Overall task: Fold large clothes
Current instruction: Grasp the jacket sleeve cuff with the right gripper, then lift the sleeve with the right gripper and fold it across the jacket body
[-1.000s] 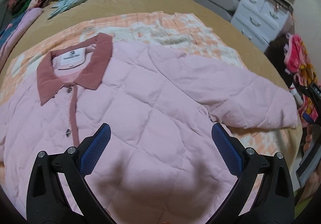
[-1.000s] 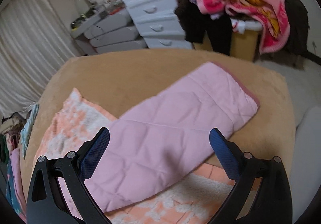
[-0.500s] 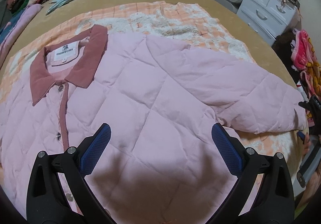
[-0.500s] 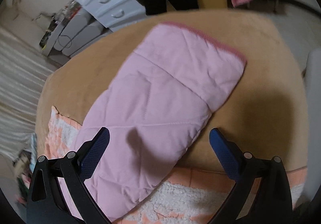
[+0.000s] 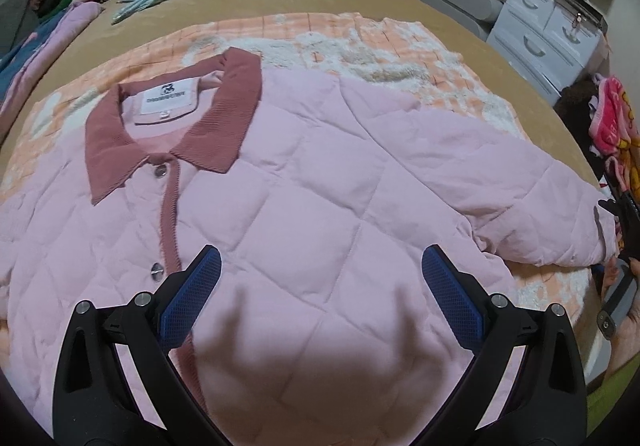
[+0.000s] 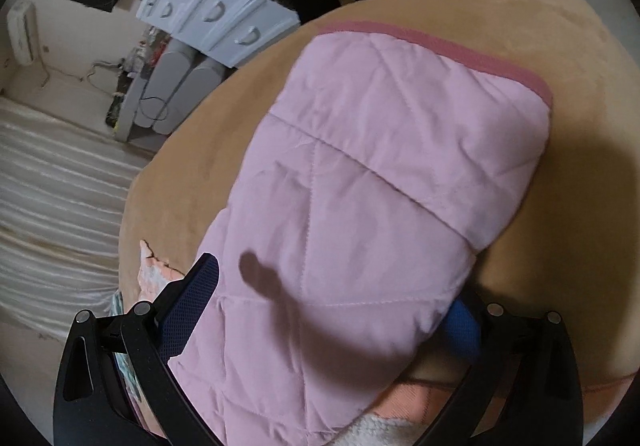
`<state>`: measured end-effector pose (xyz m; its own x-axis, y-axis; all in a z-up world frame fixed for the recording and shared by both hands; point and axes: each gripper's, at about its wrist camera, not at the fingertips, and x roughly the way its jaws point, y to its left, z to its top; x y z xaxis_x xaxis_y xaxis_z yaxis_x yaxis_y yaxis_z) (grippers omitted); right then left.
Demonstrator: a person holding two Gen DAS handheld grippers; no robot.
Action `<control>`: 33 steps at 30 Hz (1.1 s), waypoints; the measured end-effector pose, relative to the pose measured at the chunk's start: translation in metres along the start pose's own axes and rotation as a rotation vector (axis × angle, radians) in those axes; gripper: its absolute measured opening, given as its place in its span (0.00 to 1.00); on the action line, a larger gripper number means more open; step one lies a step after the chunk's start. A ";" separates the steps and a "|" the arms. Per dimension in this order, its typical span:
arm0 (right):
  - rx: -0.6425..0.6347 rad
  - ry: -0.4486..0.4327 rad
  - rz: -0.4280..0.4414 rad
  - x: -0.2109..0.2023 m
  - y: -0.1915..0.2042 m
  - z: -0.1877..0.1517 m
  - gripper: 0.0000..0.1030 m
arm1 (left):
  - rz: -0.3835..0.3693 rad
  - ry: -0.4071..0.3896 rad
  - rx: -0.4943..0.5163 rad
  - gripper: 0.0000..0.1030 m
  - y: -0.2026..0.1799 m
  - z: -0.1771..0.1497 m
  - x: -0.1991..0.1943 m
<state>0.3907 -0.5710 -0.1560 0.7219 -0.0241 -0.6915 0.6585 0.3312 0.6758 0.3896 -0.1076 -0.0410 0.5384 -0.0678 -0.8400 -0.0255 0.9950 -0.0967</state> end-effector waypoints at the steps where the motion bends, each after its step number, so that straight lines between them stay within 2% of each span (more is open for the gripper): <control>1: -0.005 -0.011 0.003 0.000 0.000 0.000 0.88 | -0.006 -0.001 -0.006 0.92 0.002 -0.001 -0.002; 2: -0.007 -0.032 0.001 -0.002 0.000 0.000 0.83 | -0.016 -0.002 -0.012 0.92 0.004 -0.003 -0.005; 4: -0.004 -0.041 0.035 -0.006 -0.003 -0.001 0.37 | -0.029 -0.004 -0.019 0.92 0.006 -0.004 -0.010; 6: 0.022 -0.019 0.112 -0.003 -0.007 0.002 0.25 | -0.038 -0.009 -0.021 0.92 0.008 -0.003 -0.017; 11: -0.100 -0.083 0.161 -0.031 0.023 0.001 0.18 | -0.042 -0.049 -0.026 0.92 0.017 0.006 -0.044; 15: -0.237 -0.135 0.257 -0.062 0.061 -0.007 0.17 | -0.035 -0.082 -0.033 0.92 0.027 0.014 -0.063; 21: -0.469 -0.203 0.364 -0.113 0.122 -0.043 0.16 | -0.085 -0.108 -0.083 0.92 0.047 0.019 -0.087; 26: -0.678 -0.249 0.444 -0.160 0.164 -0.092 0.16 | -0.068 -0.132 -0.090 0.92 0.064 0.018 -0.109; 33: -0.818 -0.247 0.503 -0.193 0.210 -0.133 0.16 | -0.066 -0.169 -0.107 0.92 0.090 0.021 -0.139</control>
<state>0.3610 -0.3718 0.0858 0.9623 0.1334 -0.2370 -0.0200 0.9037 0.4276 0.3301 -0.0070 0.0784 0.6750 -0.1104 -0.7295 -0.0699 0.9747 -0.2122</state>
